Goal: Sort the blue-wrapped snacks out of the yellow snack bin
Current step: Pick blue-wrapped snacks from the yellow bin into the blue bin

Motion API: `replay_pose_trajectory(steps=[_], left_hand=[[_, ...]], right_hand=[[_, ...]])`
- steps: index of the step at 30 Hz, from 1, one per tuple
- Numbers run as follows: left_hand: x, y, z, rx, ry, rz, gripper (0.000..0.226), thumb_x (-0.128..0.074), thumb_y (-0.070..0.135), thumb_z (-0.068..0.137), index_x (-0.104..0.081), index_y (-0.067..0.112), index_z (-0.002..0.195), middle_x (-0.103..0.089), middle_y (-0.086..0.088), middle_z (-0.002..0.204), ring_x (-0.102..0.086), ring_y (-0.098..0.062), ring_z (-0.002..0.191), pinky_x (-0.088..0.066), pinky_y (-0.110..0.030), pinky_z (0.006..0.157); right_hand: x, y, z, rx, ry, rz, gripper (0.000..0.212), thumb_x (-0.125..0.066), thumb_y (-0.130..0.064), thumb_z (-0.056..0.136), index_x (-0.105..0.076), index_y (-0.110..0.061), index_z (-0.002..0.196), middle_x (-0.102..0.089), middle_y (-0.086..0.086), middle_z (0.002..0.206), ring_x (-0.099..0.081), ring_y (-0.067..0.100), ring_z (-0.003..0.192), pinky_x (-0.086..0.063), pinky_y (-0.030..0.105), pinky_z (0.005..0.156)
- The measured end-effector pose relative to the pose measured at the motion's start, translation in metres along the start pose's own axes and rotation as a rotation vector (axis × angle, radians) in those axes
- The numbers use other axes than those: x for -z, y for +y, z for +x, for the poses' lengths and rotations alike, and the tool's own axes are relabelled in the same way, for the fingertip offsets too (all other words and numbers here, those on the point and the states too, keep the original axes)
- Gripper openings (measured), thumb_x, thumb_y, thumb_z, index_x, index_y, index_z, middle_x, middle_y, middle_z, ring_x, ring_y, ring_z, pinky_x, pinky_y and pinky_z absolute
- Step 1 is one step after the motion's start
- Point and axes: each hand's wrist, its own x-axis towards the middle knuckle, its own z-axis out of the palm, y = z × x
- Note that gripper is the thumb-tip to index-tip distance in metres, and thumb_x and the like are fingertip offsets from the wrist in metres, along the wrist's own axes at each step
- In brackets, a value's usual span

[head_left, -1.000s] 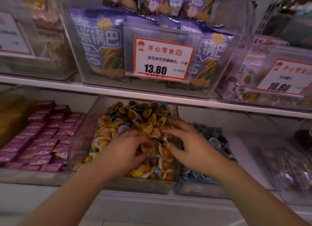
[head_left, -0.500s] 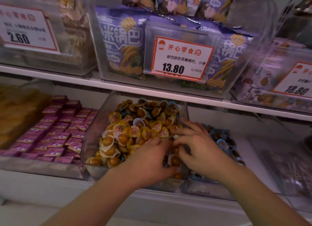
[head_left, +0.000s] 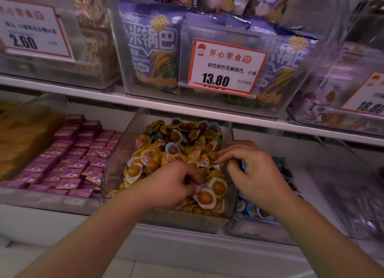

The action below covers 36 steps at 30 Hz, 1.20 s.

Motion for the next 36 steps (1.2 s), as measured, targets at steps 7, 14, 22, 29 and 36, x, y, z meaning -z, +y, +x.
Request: replay_pose_trajectory(steps=[7, 14, 22, 29, 36], left_hand=[[0.019, -0.009, -0.004, 0.036, 0.292, -0.048, 0.015, -0.069, 0.025, 0.091, -0.068, 0.036, 0.081, -0.068, 0.014, 0.080, -0.062, 0.000, 0.076, -0.047, -0.018, 0.065], [0.028, -0.017, -0.010, 0.072, 0.562, -0.332, 0.008, -0.069, 0.022, 0.091, -0.069, 0.029, 0.088, -0.072, 0.008, 0.083, -0.066, -0.003, 0.079, -0.051, -0.019, 0.069], [0.022, -0.014, -0.021, -0.074, 0.567, -0.221, 0.015, -0.072, 0.020, 0.088, -0.069, 0.034, 0.086, -0.067, 0.012, 0.093, -0.063, -0.002, 0.091, -0.052, -0.022, 0.080], [0.028, -0.030, -0.029, -0.007, 0.327, -0.168, 0.036, -0.061, -0.002, 0.088, -0.074, 0.031, 0.090, -0.068, 0.009, 0.103, -0.062, -0.004, 0.103, -0.051, -0.031, 0.095], [0.018, -0.032, -0.020, -0.110, 0.345, 0.273, 0.053, -0.063, 0.043, 0.090, -0.046, 0.039, 0.139, -0.047, 0.012, 0.137, -0.053, -0.008, 0.115, -0.045, -0.030, 0.096]], right_hand=[[0.000, 0.001, -0.001, 0.030, 0.033, -0.001, 0.020, -0.060, -0.002, 0.087, -0.076, -0.016, 0.089, -0.070, -0.009, 0.099, -0.056, 0.006, 0.110, -0.045, 0.023, 0.095], [-0.015, -0.012, 0.000, 0.106, 0.006, -0.029, 0.023, -0.057, -0.022, 0.092, -0.070, -0.022, 0.110, -0.066, -0.011, 0.109, -0.054, 0.006, 0.115, -0.046, 0.027, 0.095], [-0.046, -0.040, 0.018, -0.381, -0.168, 0.437, 0.043, -0.061, -0.044, 0.094, -0.054, -0.030, 0.134, -0.065, -0.008, 0.117, -0.067, 0.007, 0.101, -0.057, 0.033, 0.090], [-0.057, -0.042, 0.023, -0.360, -0.406, 0.282, 0.024, -0.060, -0.021, 0.095, -0.068, -0.027, 0.117, -0.071, -0.006, 0.106, -0.067, 0.008, 0.096, -0.056, 0.031, 0.089], [-0.052, -0.037, 0.018, -0.150, -0.616, -0.490, 0.011, -0.054, -0.004, 0.087, -0.062, -0.010, 0.092, -0.057, 0.005, 0.083, -0.055, 0.022, 0.074, -0.042, 0.031, 0.059]])
